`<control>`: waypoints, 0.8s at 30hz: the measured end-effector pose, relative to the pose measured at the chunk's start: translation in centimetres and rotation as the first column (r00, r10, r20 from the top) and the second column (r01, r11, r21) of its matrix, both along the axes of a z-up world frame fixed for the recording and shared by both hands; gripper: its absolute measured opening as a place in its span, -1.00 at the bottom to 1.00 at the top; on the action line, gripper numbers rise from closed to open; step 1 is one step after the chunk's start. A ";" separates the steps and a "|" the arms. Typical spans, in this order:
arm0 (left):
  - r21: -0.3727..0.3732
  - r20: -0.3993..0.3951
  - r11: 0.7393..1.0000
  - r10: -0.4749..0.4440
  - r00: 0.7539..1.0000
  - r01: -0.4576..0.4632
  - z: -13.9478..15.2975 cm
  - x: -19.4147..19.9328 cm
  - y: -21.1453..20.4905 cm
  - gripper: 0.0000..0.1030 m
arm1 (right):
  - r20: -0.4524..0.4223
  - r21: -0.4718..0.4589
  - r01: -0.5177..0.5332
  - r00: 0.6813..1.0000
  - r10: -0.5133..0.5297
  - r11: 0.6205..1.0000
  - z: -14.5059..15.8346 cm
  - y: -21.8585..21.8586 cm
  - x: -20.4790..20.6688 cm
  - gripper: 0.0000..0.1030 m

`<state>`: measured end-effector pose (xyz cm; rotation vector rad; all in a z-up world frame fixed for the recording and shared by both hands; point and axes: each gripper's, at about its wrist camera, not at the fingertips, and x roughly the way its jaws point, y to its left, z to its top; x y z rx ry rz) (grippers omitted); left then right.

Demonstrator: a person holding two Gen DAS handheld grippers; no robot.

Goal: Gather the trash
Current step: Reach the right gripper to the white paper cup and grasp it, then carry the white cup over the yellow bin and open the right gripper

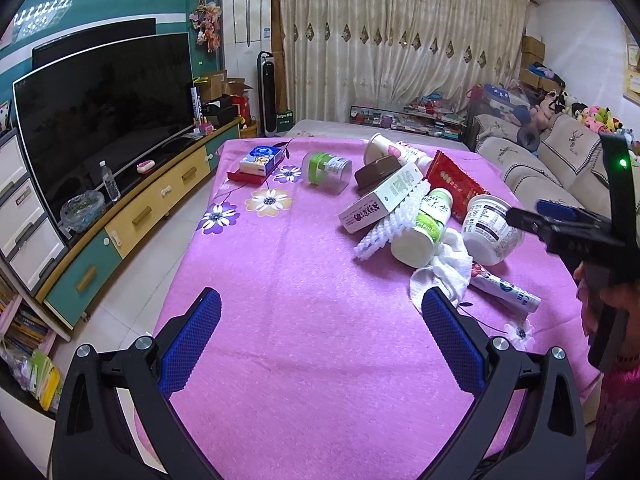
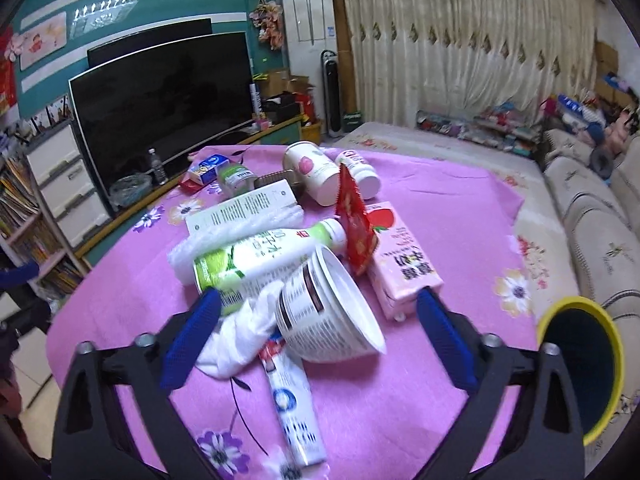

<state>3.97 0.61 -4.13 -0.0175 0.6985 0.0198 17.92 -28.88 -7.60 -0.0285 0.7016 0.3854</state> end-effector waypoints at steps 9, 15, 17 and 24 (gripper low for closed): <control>0.001 -0.009 1.000 0.003 1.000 -0.003 -0.3 0.4 0.1 0.93 | -0.133 0.042 -0.059 0.989 0.064 0.997 -0.9 1.1 2.6 -0.29; 0.000 -0.020 1.000 -0.002 1.000 0.002 -0.5 0.5 0.0 0.93 | -0.147 0.077 -0.077 0.985 0.087 0.994 -1.1 1.1 1.7 -0.88; 0.004 -0.021 1.000 -0.005 1.000 0.005 -0.6 0.6 -0.2 0.93 | -0.136 0.105 -0.080 0.986 0.094 0.991 -0.6 0.8 1.1 -0.88; 0.011 -0.016 1.000 -0.017 1.000 0.017 -0.5 0.5 -0.6 0.93 | -0.036 0.108 -0.027 0.999 0.031 0.994 2.9 -2.5 -1.6 -0.88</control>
